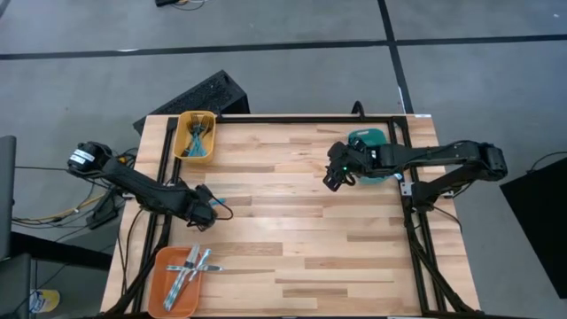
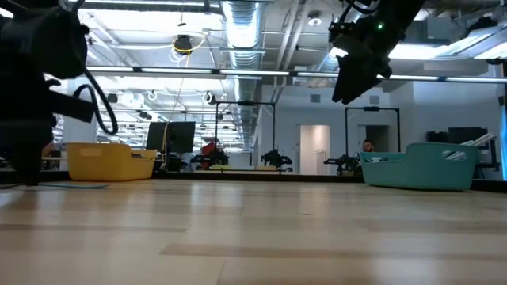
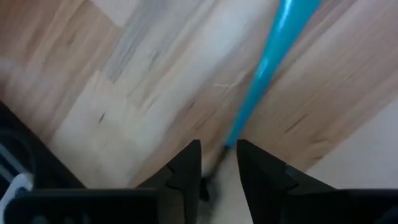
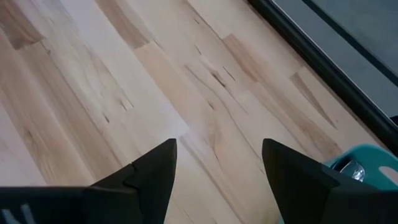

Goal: Sort silverware by color (type)
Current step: Put the blue fork into the yellow bin

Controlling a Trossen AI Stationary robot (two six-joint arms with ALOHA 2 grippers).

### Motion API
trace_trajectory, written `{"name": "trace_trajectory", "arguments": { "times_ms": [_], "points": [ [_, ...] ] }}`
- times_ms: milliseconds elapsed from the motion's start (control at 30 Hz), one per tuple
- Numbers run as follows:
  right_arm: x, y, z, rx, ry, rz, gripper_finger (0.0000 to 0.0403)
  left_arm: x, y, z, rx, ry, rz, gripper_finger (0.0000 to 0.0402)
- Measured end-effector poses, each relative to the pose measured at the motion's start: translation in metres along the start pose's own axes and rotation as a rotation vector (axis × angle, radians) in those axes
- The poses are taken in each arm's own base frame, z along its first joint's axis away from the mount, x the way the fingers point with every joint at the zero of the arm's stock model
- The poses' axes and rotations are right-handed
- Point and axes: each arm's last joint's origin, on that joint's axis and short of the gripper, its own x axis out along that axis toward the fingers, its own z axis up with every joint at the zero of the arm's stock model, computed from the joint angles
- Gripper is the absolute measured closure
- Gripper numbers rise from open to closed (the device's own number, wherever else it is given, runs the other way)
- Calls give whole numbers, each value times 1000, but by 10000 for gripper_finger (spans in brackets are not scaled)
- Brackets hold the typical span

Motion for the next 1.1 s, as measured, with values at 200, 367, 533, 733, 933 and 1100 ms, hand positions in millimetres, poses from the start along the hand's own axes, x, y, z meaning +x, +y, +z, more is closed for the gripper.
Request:
{"name": "trace_trajectory", "arguments": {
  "times_ms": [200,367,533,733,933,1100],
  "points": [
    [0,1,0,-2,0,2,143,10,-10,1,124,47,37,331],
    [-2,3,-1,-13,0,9,143,13,-13,4,167,55,32,377],
    [-6,7,-9,-50,43,9,143,7,-16,10,166,20,-12,398],
    [-22,9,-30,-15,92,25,143,-2,-19,27,127,-134,-101,401],
    [-12,33,-41,78,-71,300,143,-18,-41,62,271,-485,-348,401],
    [8,61,-44,104,-193,520,143,-40,-57,80,404,-770,-548,401]
  ]
}}
